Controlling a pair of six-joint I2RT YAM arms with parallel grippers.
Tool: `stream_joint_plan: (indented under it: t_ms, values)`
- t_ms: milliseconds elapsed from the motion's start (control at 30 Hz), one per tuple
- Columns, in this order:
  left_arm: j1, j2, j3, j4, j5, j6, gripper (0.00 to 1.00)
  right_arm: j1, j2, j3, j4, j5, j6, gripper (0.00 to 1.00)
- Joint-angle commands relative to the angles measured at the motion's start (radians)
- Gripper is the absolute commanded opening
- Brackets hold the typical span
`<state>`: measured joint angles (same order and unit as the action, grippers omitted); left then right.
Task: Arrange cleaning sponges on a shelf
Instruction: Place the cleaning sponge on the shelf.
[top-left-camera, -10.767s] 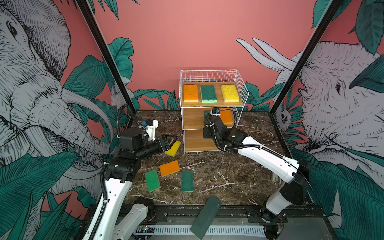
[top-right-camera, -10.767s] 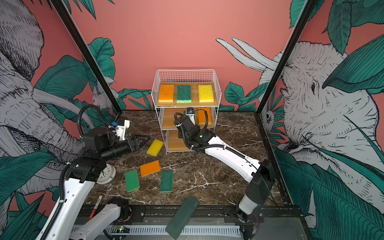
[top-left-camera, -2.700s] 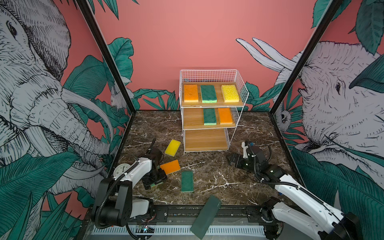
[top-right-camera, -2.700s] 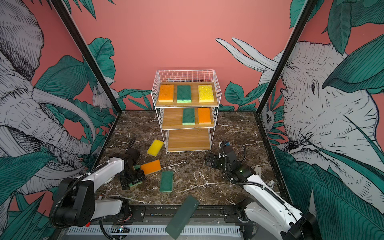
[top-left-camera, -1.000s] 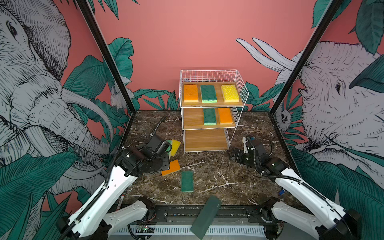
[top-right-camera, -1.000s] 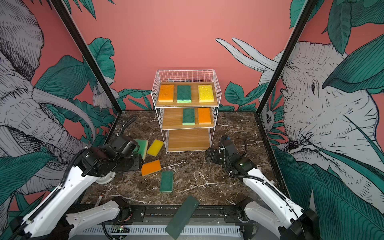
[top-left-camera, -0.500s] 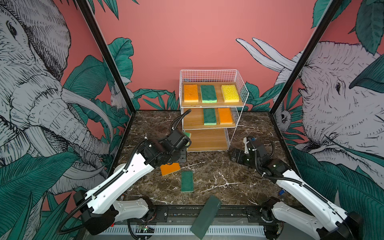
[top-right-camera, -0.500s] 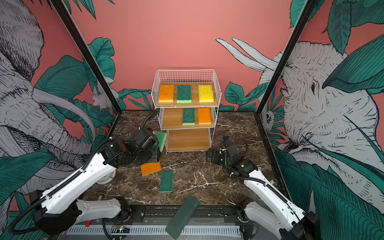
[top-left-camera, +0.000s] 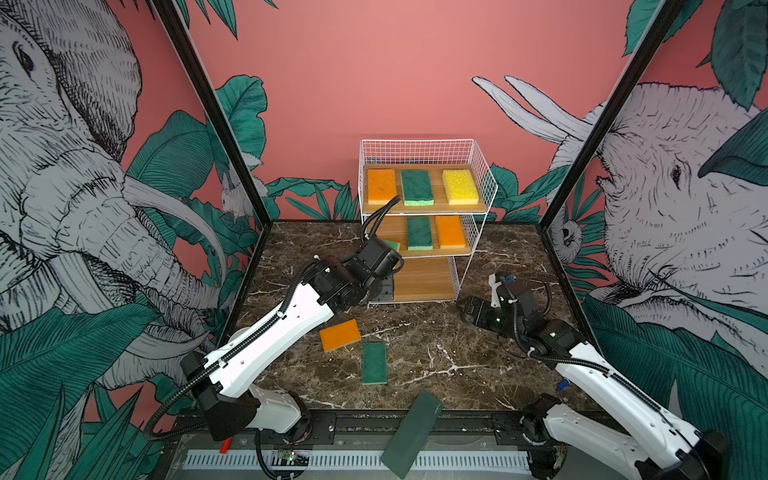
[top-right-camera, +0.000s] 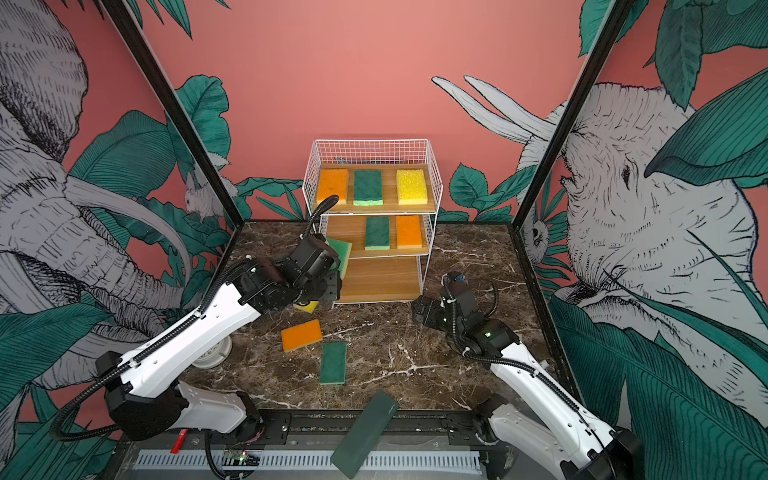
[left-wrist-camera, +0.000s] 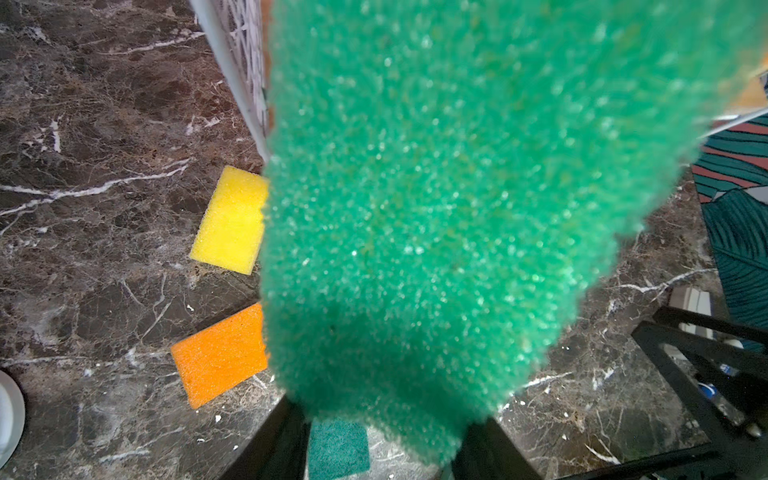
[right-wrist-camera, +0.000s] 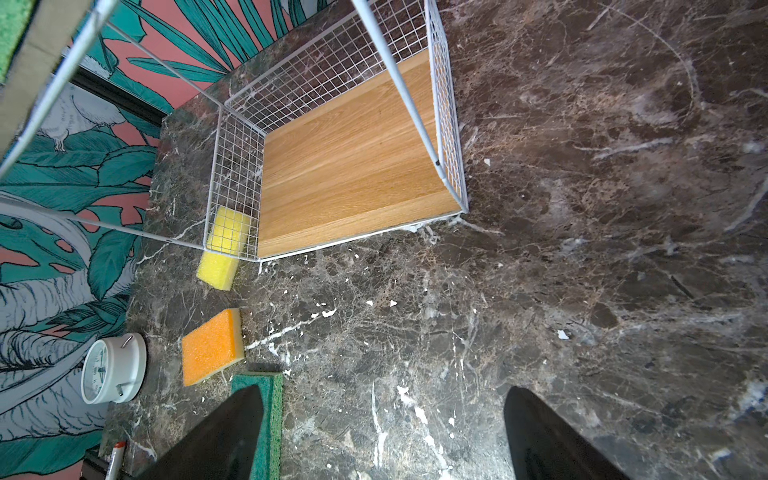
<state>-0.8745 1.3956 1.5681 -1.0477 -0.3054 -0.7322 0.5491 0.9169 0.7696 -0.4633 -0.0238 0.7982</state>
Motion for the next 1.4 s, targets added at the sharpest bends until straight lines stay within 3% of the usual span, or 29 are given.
stream_joint_plan:
  t_ms: [0,1367]
  values:
    - [-0.004,0.007,0.021,0.006,-0.059,-0.008,0.52,-0.004,-0.018,-0.015,0.023,-0.007,0.010,0.93]
    - [-0.038,0.086,-0.013,0.274,-0.309,-0.046,0.55,-0.003,-0.120,-0.039,0.047,-0.046,0.032,0.93]
